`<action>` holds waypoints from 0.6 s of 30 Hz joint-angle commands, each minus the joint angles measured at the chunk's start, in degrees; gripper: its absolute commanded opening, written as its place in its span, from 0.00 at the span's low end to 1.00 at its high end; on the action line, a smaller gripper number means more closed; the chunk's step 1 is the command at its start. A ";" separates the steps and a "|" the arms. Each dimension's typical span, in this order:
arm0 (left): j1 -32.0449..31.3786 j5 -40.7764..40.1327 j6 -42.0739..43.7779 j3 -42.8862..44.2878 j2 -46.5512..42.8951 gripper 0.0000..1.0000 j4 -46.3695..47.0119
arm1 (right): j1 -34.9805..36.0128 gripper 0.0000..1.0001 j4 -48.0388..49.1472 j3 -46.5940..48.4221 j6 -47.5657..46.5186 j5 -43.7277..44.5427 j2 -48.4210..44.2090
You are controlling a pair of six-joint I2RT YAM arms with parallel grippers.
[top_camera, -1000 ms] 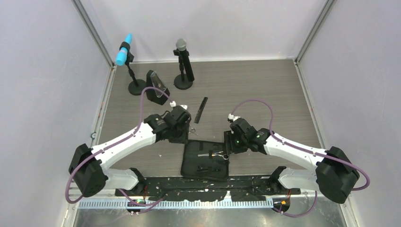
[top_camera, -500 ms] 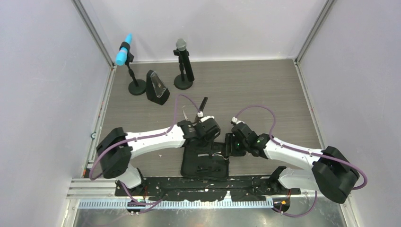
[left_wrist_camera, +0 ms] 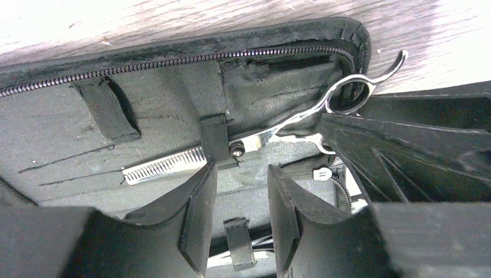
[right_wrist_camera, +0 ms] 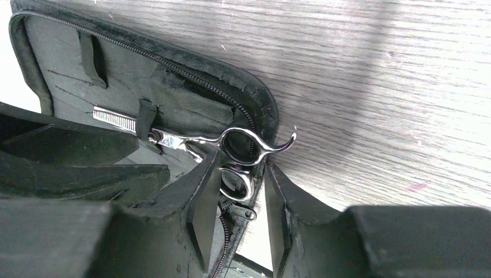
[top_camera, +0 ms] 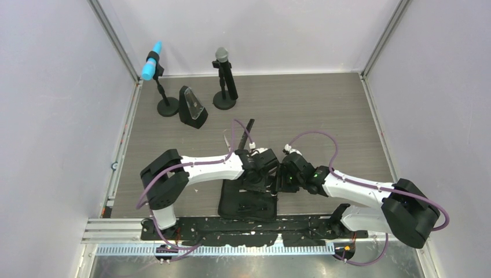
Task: Sort the hair-cutting tools
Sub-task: Place the scissors in the hairdressing tool bag.
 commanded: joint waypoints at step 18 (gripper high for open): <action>0.14 -6.31 -1.68 -3.53 -5.74 0.41 -2.33 | 0.67 0.17 -0.10 -0.53 1.28 4.60 -2.99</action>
